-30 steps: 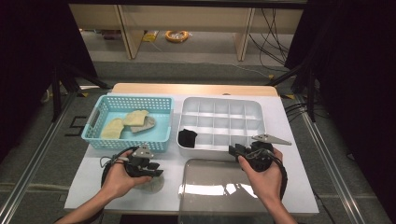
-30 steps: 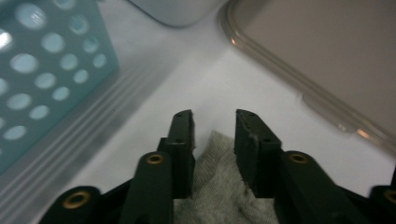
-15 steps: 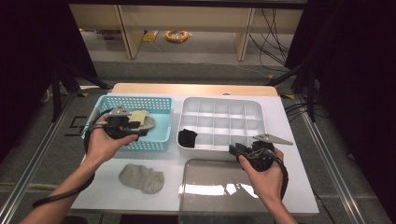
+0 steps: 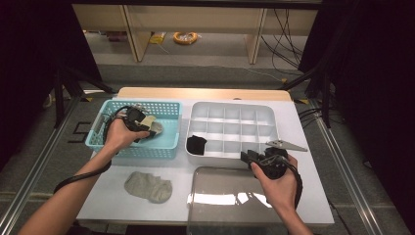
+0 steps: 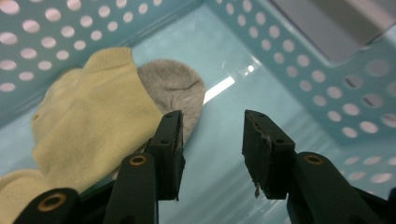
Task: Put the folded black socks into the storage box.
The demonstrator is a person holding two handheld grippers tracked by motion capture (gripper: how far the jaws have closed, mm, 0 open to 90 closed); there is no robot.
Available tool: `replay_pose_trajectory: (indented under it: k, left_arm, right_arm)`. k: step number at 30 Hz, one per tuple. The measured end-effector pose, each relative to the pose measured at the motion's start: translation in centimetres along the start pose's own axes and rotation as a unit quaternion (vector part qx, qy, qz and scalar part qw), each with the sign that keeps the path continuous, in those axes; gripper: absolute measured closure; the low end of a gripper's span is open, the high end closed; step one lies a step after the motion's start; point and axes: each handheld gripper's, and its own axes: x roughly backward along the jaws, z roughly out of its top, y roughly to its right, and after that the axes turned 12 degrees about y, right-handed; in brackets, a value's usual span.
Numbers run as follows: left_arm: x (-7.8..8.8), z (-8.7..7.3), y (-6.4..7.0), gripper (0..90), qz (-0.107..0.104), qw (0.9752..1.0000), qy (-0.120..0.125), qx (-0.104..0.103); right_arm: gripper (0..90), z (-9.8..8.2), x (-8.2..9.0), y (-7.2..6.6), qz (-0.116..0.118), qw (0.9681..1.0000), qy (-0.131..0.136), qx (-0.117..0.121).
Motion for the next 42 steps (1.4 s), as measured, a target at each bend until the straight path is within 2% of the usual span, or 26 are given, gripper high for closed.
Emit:
replay_pose_trajectory:
  k: [1, 3, 8, 9, 10, 11, 15, 18, 19, 25, 27, 28, 31, 32, 35, 36, 37, 39, 40, 42]
  left_arm:
    - [-0.2, 0.0, -0.1, 59.3, 0.005, 1.0000, -0.006, 0.001]
    - [-0.5, 0.0, -0.3, 59.8, 0.013, 0.9997, -0.019, -0.011]
    - [-1.3, 0.0, -0.3, 60.3, 0.014, 0.9984, -0.050, -0.022]
    - [-1.5, 0.0, -0.4, 60.2, 0.014, 0.9984, -0.051, -0.021]
    - [-1.6, -0.1, -0.4, 60.0, 0.017, 0.9982, -0.052, -0.024]
    - [-1.7, -0.1, -0.4, 59.8, 0.024, 0.9977, -0.057, -0.026]
    - [-2.0, -0.1, -0.7, 59.1, 0.034, 0.9965, -0.067, -0.034]
    - [-2.4, -0.2, -0.6, 59.2, 0.041, 0.9964, -0.068, -0.031]
    - [-2.4, -0.1, -0.8, 59.2, 0.039, 0.9953, -0.080, -0.038]
    - [-2.6, 0.2, -0.8, 58.0, 0.050, 0.9944, -0.082, -0.044]
    - [-2.7, 0.3, -0.8, 57.7, 0.055, 0.9931, -0.091, -0.049]
    - [-2.7, 0.4, -0.9, 57.7, 0.057, 0.9918, -0.098, -0.058]
    - [-2.8, 0.4, -0.8, 57.8, 0.062, 0.9913, -0.101, -0.058]
    - [-2.9, 0.4, -0.8, 57.6, 0.064, 0.9910, -0.098, -0.065]
    - [-3.0, 0.5, -0.8, 55.9, 0.067, 0.9880, -0.116, -0.077]
    - [-3.1, 0.5, -0.8, 55.4, 0.067, 0.9865, -0.123, -0.086]
    - [-3.2, 0.4, -0.7, 55.0, 0.069, 0.9860, -0.125, -0.087]
    - [-3.2, 0.5, -0.8, 54.1, 0.068, 0.9831, -0.135, -0.104]
    - [-3.2, 0.5, -0.8, 54.1, 0.068, 0.9831, -0.135, -0.104]
    - [-3.3, 0.4, -0.6, 54.2, 0.072, 0.9808, -0.140, -0.115]
  right_arm:
    - [66.6, 0.0, 0.0, 0.1, -0.001, 1.0000, 0.000, 0.002]
    - [66.6, 0.0, 0.0, 0.0, 0.001, 1.0000, 0.000, 0.000]
    - [66.6, 0.0, -0.1, 0.0, 0.001, 1.0000, -0.001, 0.001]
    - [66.6, -0.1, -0.1, 0.0, 0.001, 1.0000, -0.002, 0.001]
    - [66.6, -0.1, -0.1, -0.2, 0.001, 0.9999, -0.005, -0.015]
    - [66.6, -0.1, -0.2, 0.0, 0.005, 1.0000, -0.002, -0.003]
    - [66.6, -0.1, -0.2, 0.1, 0.006, 1.0000, 0.000, -0.003]
    - [66.6, 0.0, -0.2, 0.1, 0.002, 1.0000, -0.001, 0.000]
    - [66.6, -0.1, -0.2, 0.2, 0.002, 1.0000, -0.001, -0.001]
    - [66.7, -0.1, -0.3, 0.1, 0.002, 1.0000, -0.005, 0.000]
    - [66.6, -0.1, -0.3, 0.1, 0.003, 1.0000, -0.005, 0.001]
    - [66.6, -0.1, -0.3, 0.1, 0.003, 1.0000, -0.005, 0.001]
    - [66.6, -0.1, -0.2, 0.0, 0.005, 1.0000, -0.005, -0.003]
    - [66.6, -0.1, -0.3, 0.1, 0.003, 1.0000, -0.005, -0.001]
    - [66.6, -0.1, -0.3, 0.1, 0.002, 1.0000, -0.006, 0.000]
    - [66.6, -0.1, -0.2, -0.3, -0.003, 0.9997, -0.013, -0.023]
    - [66.6, -0.1, -0.2, -0.2, -0.001, 0.9999, -0.010, -0.014]
    - [66.6, -0.1, -0.2, -0.2, 0.000, 0.9998, -0.011, -0.017]
    - [66.6, -0.1, -0.2, -0.2, 0.000, 0.9998, -0.011, -0.017]
    - [66.6, -0.1, -0.2, -0.2, 0.001, 0.9998, -0.011, -0.017]
